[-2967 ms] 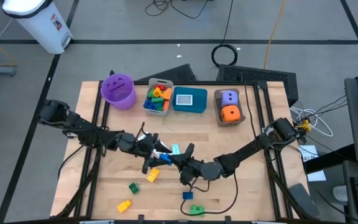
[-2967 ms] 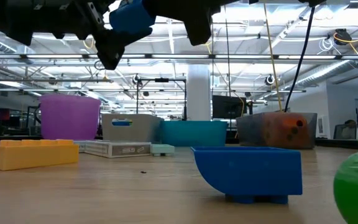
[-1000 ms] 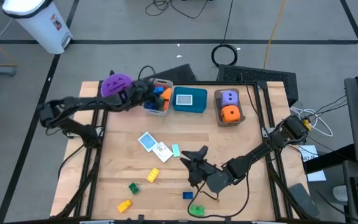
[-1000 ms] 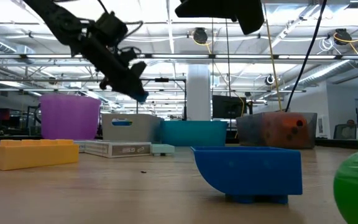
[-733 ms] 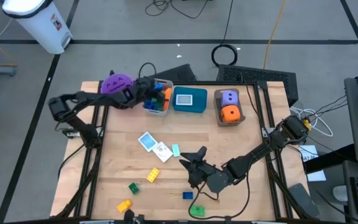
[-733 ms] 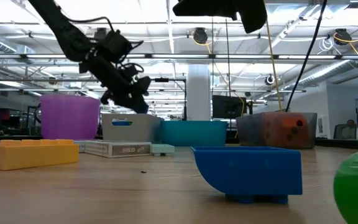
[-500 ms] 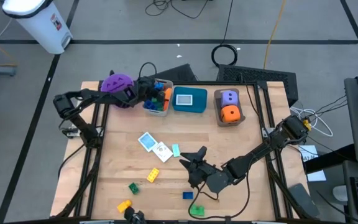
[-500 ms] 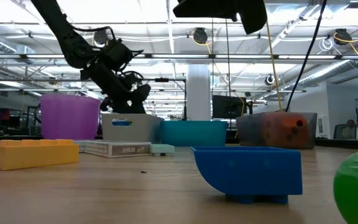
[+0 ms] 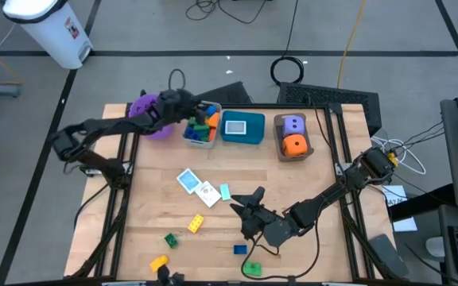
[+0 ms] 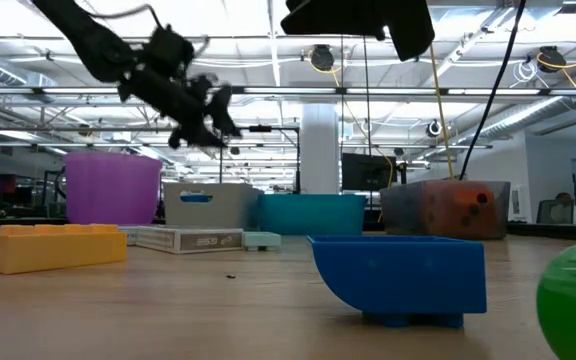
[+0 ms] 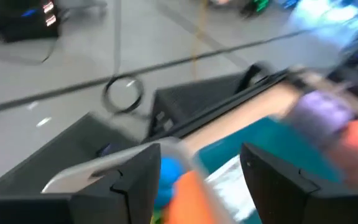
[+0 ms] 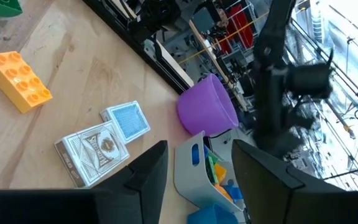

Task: Pick & Place Toys
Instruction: Put the dark green game piece into the gray bin

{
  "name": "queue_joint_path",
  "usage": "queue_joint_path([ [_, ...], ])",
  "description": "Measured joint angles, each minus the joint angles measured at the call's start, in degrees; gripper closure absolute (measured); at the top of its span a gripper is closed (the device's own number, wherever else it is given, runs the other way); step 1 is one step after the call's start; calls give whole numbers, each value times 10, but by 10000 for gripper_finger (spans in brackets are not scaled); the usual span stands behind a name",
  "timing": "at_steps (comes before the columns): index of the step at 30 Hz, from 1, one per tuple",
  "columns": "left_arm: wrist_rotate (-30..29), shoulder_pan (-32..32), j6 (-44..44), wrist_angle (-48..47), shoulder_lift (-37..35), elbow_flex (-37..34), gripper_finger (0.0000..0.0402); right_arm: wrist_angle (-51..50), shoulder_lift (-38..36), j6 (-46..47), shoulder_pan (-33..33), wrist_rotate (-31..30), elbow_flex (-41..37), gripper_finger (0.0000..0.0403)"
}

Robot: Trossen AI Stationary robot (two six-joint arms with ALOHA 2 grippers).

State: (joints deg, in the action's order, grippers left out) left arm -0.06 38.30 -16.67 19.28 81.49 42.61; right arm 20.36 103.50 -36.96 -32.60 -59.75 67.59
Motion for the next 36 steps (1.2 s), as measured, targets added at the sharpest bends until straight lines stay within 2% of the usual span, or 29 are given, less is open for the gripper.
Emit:
queue_joint_path([
  [9, 195, -2, 10, -68, -197, 0, 172, -6, 0, 9, 0, 0, 0, 229],
  [12, 228, -12, 27, -104, -266, 0, 172, -6, 0, 30, 0, 0, 0, 229],
  [16, 231, -42, 54, -145, -362, -10, 172, -6, 0, 37, 0, 0, 0, 231],
  [19, 229, -79, 59, -141, -427, -48, 172, -6, 0, 45, 0, 0, 0, 231],
  [25, 226, -171, 15, 30, -517, -200, 172, -6, 0, 76, 11, 1, 0, 231],
  [28, 222, -218, -3, 142, -527, -277, 172, -5, 0, 100, 22, 21, -1, 234],
  [31, 196, -269, -4, 235, -522, -337, 172, -5, 0, 123, 36, 75, -9, 233],
  [33, 163, -303, 3, 261, -513, -362, 172, -5, 0, 132, 45, 115, -17, 232],
  [36, 118, -354, 31, 251, -498, -370, 172, -4, 0, 140, 62, 169, -33, 232],
])
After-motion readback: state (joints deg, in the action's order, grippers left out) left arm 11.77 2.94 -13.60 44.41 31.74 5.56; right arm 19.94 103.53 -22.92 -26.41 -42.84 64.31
